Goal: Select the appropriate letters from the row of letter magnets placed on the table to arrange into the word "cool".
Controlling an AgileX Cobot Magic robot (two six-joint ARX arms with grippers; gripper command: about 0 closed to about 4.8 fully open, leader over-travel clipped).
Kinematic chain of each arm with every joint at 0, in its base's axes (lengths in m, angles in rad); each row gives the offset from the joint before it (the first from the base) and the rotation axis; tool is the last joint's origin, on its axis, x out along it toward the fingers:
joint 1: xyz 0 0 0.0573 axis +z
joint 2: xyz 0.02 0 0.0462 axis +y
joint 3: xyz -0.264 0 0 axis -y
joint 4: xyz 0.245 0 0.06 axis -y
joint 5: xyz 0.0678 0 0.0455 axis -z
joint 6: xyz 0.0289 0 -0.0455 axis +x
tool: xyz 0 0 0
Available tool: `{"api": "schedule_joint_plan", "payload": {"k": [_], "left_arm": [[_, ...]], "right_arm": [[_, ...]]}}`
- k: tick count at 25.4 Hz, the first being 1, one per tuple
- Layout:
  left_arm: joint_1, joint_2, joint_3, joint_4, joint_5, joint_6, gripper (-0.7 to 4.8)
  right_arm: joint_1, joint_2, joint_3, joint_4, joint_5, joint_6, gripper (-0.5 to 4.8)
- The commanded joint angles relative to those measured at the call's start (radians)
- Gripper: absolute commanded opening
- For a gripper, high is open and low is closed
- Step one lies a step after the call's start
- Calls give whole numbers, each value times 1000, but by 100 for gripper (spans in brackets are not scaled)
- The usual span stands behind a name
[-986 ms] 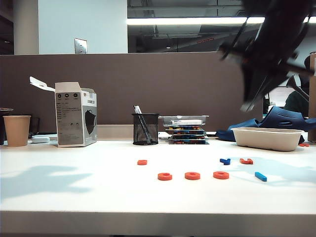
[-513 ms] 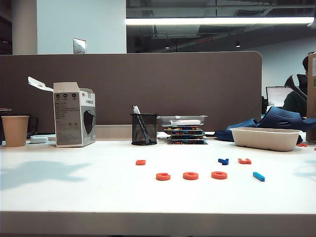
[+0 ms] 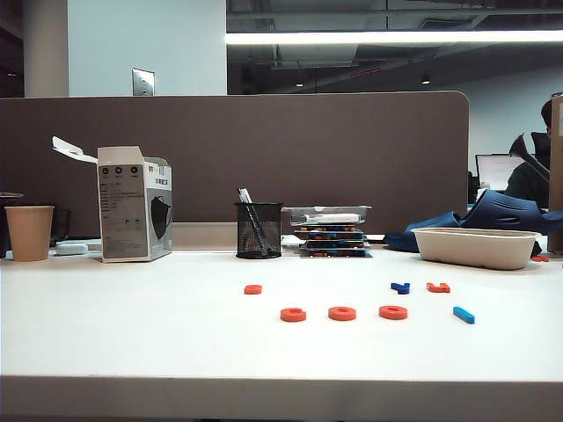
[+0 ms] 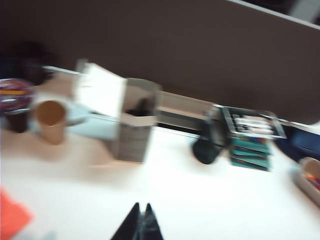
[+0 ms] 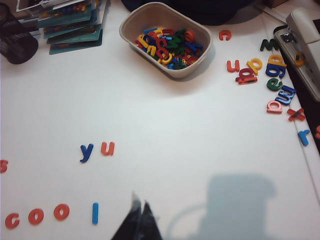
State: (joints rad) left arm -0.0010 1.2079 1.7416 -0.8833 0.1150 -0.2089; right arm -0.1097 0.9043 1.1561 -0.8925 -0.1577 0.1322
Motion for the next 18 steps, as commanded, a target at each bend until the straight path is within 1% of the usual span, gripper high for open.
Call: {"api": "schedule_joint_plan", "payload": {"k": [1, 4, 6, 7, 9, 13, 15, 18], "left_arm": [[1, -95, -50, -13, -69, 30, -5], [1, -218, -144, -5, -77, 33, -5], [1, -397, -311, 10, -66, 10, -5], [1, -444, -353, 12, -67, 10, -5], [1, -651, -519, 15, -70, 12, -5], [1, -832, -644, 17, -66, 6, -5], [0, -915, -697, 17, -66, 6, -5], [-5, -1021, -763, 16, -61, -20, -5]], "right_arm": [[0, -76, -74, 23, -2, -2, -6], [1, -158, -154, 46, -2, -2, -6], [1, -269, -261, 93, -2, -2, -6], [1, -299, -293, 110, -3, -2, -6], [2, -422, -397, 160, -60, -1, -6], [2, -570, -501, 205, -135, 0, -6], [2, -634, -539, 214, -140, 10, -6], [3, -728, -586, 217, -140, 30, -6]]}}
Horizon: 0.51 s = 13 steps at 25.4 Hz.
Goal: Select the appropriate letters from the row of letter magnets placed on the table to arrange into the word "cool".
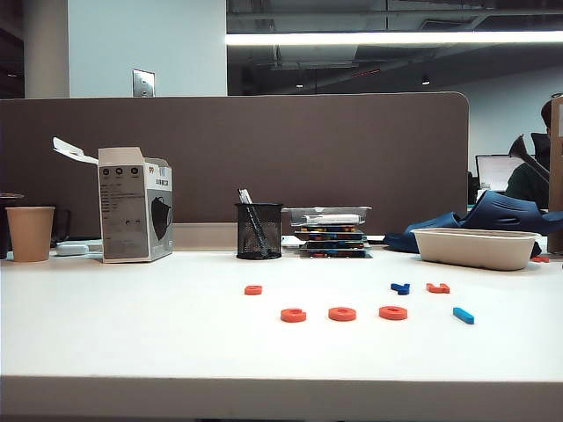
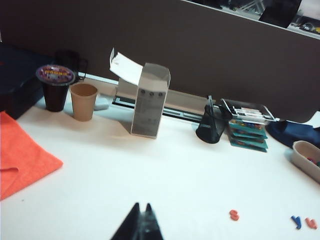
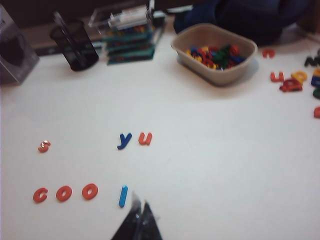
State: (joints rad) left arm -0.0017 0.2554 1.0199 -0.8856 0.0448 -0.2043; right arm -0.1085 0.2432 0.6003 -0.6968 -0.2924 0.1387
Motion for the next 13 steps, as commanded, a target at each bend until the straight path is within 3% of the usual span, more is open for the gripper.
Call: {"api": "schedule_joint_plan", "payload": {"k": [1, 7, 13], "left_arm": [[-5, -97, -59, 18, 13, -24, -5], [-13, -246, -129, -32, 46, -70, -5], [-64, -252, -170, -32, 45, -70, -5]], "right_arm": [[4, -100, -42, 32, -16, 38, -6], [52, -210, -64, 28, 3, 78, -6], [50, -224, -103, 59, 16, 166, -6]]}}
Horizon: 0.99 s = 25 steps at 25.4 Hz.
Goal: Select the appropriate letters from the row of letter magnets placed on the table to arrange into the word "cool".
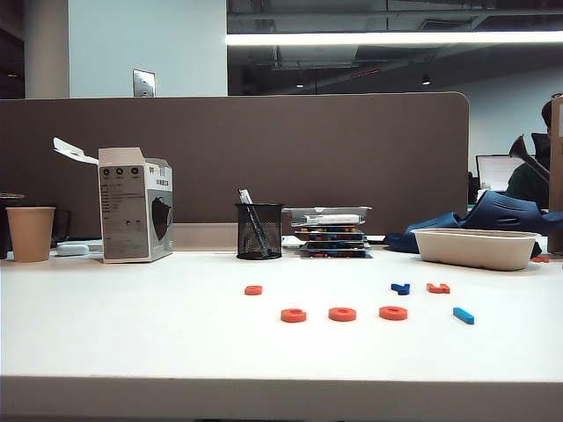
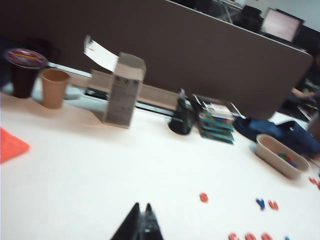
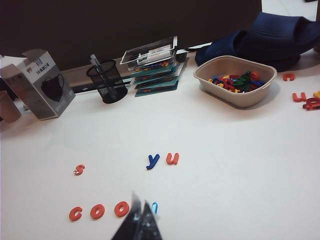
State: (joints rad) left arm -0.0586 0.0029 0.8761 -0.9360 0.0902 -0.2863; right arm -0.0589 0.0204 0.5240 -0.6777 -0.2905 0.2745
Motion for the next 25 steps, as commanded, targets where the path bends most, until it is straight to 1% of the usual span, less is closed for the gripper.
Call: {"api": "schedule_joint_plan", "payload": {"k": [1, 4, 6, 8, 12, 15, 17, 22, 25], "left_arm": [[-2, 0, -42, 35, 0, 23, -5], [3, 0, -128, 153, 3, 34, -5], [3, 0, -187, 249, 3, 65, -5], [3, 0, -254, 349, 4, 86, -5], [3, 0, -388, 502, 4, 122, -5], [2, 0, -490, 587, 3, 126, -5], [2, 0, -582, 671, 3, 133, -5], [2, 0, -692, 791, 3, 228, -5], [2, 0, -746, 851, 0, 255, -5]], "right_arm": [[1, -2, -41, 66, 26, 39, -6], [1, -2, -125, 188, 82, 35, -6], [1, -2, -181, 255, 117, 13, -6], [2, -2, -245, 335, 115, -53, -6], [2, -2, -354, 460, 113, -200, -6], [2, -2, -412, 519, 113, -233, -6], [2, -1, -455, 552, 114, -291, -6], [2, -1, -522, 616, 117, -346, -6], [2, 1, -525, 595, 136, -373, -6]]}}
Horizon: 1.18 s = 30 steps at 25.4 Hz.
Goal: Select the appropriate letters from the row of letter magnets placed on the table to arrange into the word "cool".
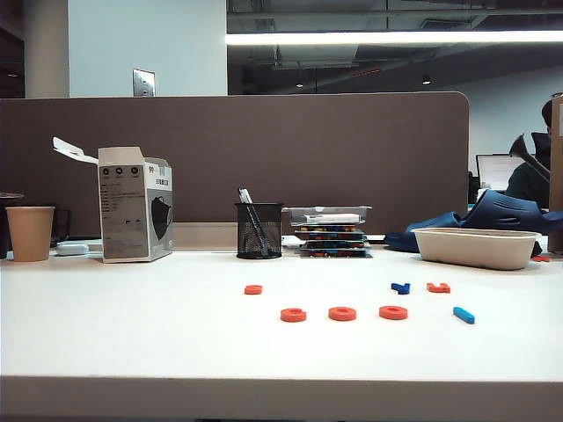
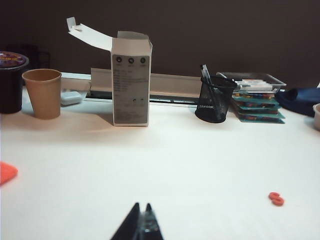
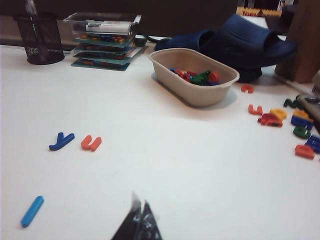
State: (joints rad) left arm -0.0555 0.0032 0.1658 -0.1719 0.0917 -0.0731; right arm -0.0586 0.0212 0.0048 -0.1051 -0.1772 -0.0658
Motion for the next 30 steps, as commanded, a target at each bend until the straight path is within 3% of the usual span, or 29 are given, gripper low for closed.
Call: {"api": "schedule_joint_plan", "payload": {"k": [1, 9, 30], "left_arm": [[-1, -1, -60, 121, -2, 44, -5], [0, -1, -154, 255, -2, 43, -5], [0, -1, -158, 246, -1, 39, -5]], "right_arm": [[1, 0, -6, 27, 23, -37, -6], [0, 0, -5, 24, 52, -39, 4], [0, -1, -5, 24, 52, -39, 4]]}}
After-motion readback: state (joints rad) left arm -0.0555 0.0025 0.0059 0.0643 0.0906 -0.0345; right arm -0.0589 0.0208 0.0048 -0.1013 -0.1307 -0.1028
